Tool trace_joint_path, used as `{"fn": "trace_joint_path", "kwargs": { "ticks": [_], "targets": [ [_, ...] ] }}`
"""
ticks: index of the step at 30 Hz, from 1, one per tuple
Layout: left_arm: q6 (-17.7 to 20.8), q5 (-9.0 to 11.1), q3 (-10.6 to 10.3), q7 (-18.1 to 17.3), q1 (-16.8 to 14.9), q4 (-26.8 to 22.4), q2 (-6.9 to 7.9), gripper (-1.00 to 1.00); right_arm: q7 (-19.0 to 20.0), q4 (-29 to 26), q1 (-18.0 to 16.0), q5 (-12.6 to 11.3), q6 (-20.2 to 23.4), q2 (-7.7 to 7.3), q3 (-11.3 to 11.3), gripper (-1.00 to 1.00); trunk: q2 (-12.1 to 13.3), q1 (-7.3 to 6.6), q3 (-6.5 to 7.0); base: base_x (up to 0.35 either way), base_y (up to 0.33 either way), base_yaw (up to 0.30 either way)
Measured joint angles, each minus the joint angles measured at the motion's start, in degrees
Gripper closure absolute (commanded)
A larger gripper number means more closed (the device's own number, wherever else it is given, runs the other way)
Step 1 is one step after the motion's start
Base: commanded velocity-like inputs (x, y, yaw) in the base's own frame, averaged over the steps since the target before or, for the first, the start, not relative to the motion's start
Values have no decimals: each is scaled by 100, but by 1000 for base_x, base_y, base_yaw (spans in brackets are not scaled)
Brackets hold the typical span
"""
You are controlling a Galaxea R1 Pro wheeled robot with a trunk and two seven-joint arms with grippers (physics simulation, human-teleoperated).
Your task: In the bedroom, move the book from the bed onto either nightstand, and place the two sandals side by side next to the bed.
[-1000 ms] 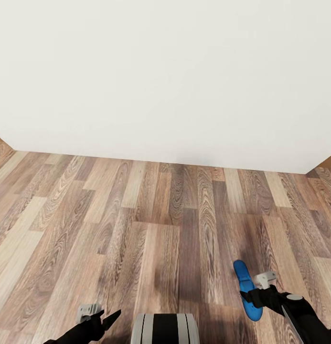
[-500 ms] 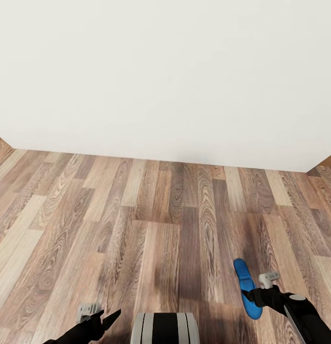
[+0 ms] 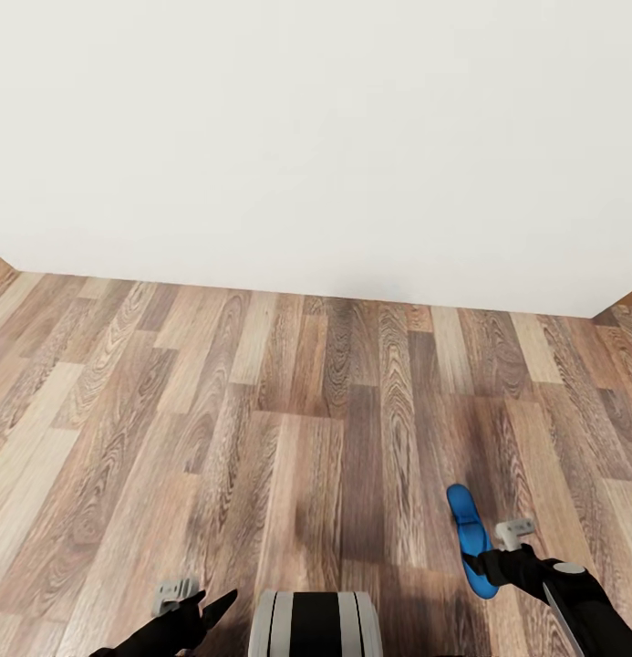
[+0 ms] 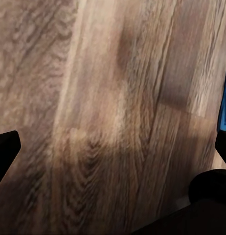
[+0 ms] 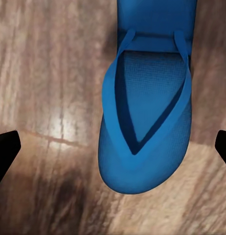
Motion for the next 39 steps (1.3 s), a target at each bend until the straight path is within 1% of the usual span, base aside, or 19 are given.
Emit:
{"fn": "trace_joint_path", "kwargs": {
  "ticks": [9,14,20,26,30,33,36,39],
  "targets": [
    [2,8,-1,-19,0,4,-15,-100,-9,-145,0,-3,0,-3,-134,-100,0,0,0,0,0,0],
    [0,15,-6,-18,0,8,-21,-100,-278,-502,0,-10,3,0,-167,-100,0,0,0,0,0,0],
    [0,25,-8,-26,0,12,-27,-100,-571,-621,0,-11,-2,0,-170,-100,0,0,0,0,0,0],
    [0,26,-9,-27,0,16,-26,-100,-613,-574,0,-15,-24,7,-170,-100,0,0,0,0,0,0],
    [0,26,-9,-27,0,21,-27,-100,-618,-513,0,-19,-162,13,-167,-100,0,0,0,0,0,0],
    [0,26,-9,-27,0,24,-27,-100,-615,-487,0,-20,-416,21,-156,-100,0,0,0,0,0,0],
    [0,26,-9,-27,0,25,-27,-100,-613,-479,0,-20,-514,28,-151,-100,0,0,0,0,0,0],
    [0,26,-9,-27,0,25,-27,-100,-614,-478,0,-20,-560,31,-146,-100,-4,8,-66,0,0,0]
  ]
}}
